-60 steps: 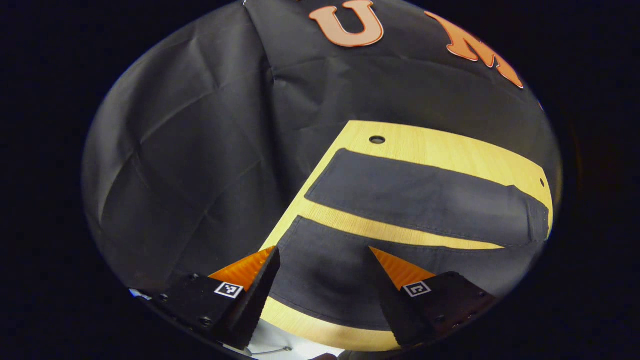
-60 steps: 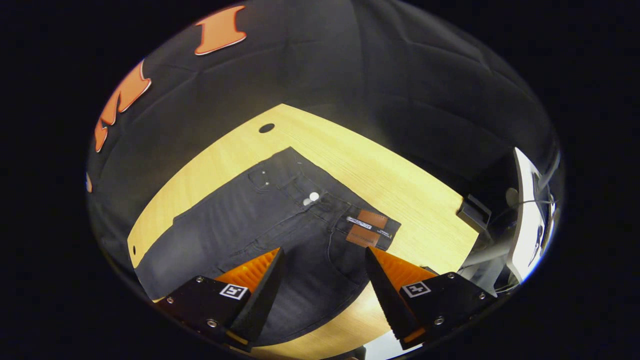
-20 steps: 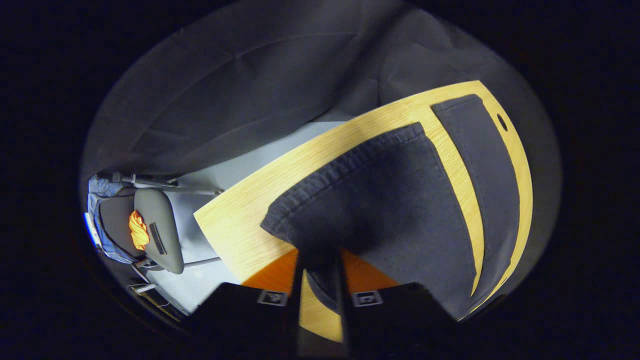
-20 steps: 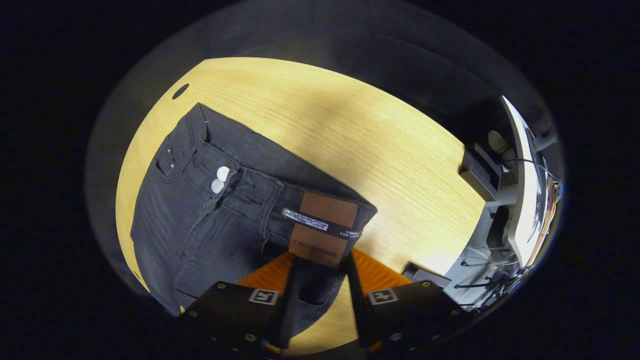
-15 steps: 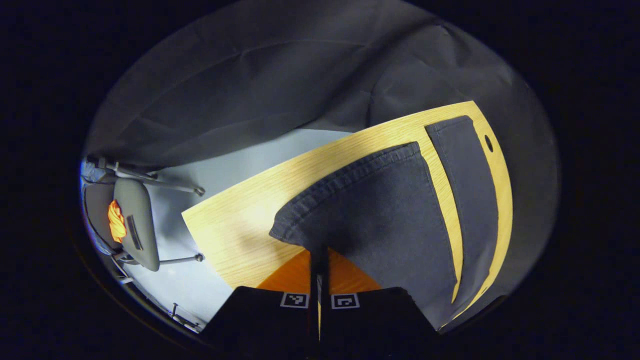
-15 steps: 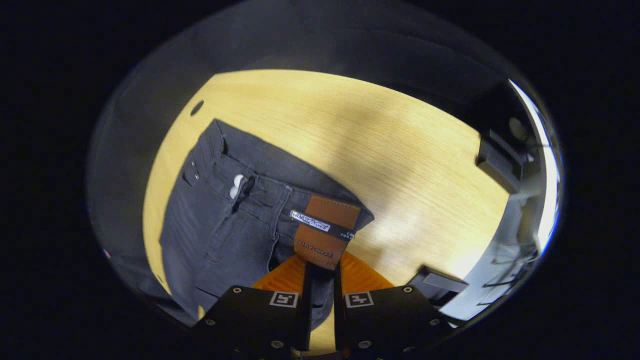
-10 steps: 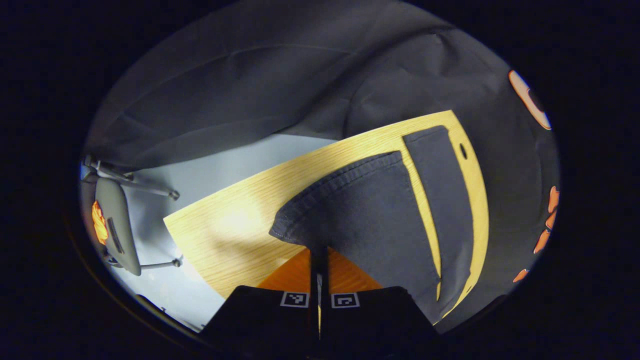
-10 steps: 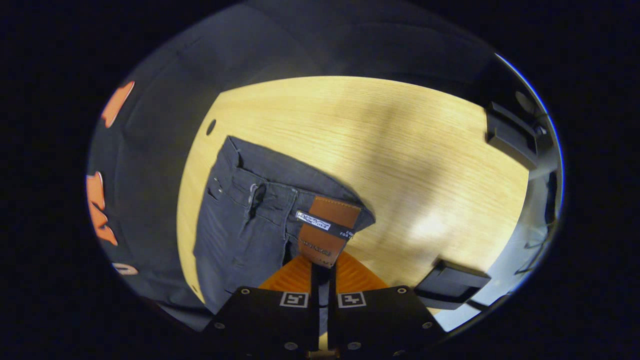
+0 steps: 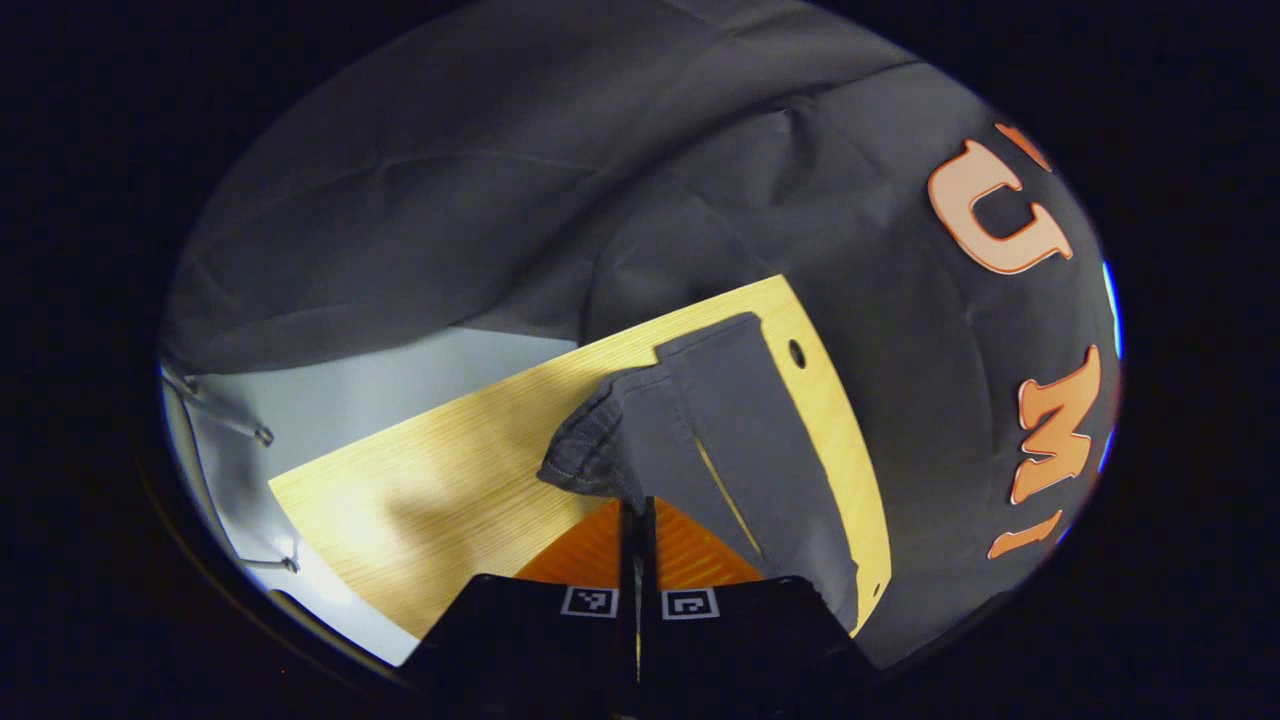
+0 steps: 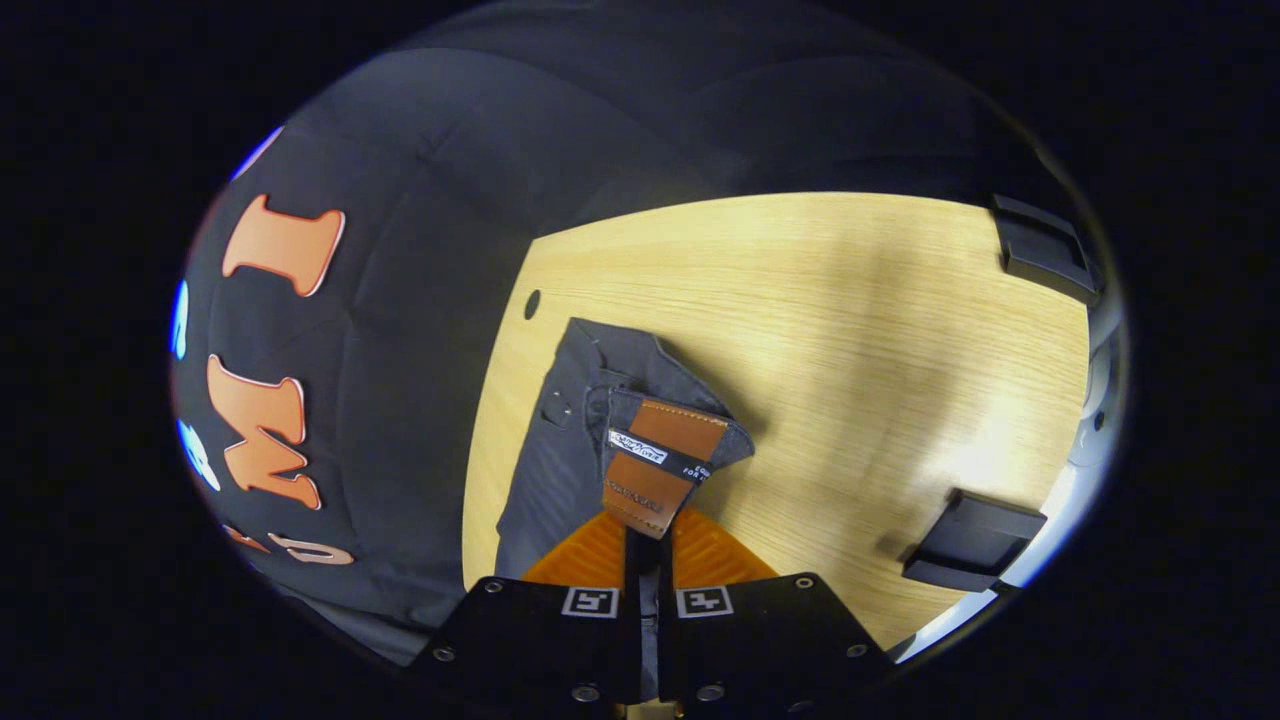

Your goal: Grasp the waist and the cuffs of the jeans and fold them to make the two legs overlap; first hold the waist and fold one-third of the jeans toward the cuffs, then hold the cuffs and fold the remaining one-third in the same direction to finish folding.

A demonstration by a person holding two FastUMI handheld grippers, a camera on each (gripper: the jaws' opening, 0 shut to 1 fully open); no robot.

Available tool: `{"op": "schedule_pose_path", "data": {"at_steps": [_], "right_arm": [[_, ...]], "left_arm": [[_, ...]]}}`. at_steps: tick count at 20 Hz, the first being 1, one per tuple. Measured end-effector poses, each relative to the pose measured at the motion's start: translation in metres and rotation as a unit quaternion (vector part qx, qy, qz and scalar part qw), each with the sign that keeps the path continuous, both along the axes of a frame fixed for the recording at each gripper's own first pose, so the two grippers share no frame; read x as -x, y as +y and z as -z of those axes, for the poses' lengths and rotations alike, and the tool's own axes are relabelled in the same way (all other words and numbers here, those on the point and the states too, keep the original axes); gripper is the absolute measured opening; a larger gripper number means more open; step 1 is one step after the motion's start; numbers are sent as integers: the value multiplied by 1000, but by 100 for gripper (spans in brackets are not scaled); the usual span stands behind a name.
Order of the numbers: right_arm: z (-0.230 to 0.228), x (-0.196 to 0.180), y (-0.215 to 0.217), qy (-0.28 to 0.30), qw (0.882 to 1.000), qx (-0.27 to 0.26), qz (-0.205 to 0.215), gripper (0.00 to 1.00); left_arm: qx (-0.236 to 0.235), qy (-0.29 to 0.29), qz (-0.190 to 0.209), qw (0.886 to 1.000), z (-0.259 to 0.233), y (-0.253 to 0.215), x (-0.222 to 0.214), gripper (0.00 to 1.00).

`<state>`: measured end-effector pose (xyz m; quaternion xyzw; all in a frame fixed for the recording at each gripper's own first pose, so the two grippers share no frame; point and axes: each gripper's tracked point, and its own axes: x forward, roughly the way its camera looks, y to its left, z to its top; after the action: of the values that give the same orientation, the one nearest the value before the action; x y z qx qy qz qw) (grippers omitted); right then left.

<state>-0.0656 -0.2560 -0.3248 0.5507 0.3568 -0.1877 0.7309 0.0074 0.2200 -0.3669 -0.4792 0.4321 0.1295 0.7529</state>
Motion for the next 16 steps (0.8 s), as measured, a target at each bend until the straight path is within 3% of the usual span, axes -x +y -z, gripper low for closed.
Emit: {"op": "schedule_pose_path", "data": {"at_steps": [5, 13, 16], "right_arm": [[-21, -24, 7, -29, 1000, 3, 8, 7], [-41, -38, 16, -32, 999, 7, 43, 7], [-61, -53, 19, -52, 996, -3, 74, 7]], "left_arm": [[21, -74, -7, 997, -29, -10, -48, 1], [47, -117, 21, 992, -55, -18, -99, 2], [49, -125, 38, 990, -56, -21, -124, 2]]}}
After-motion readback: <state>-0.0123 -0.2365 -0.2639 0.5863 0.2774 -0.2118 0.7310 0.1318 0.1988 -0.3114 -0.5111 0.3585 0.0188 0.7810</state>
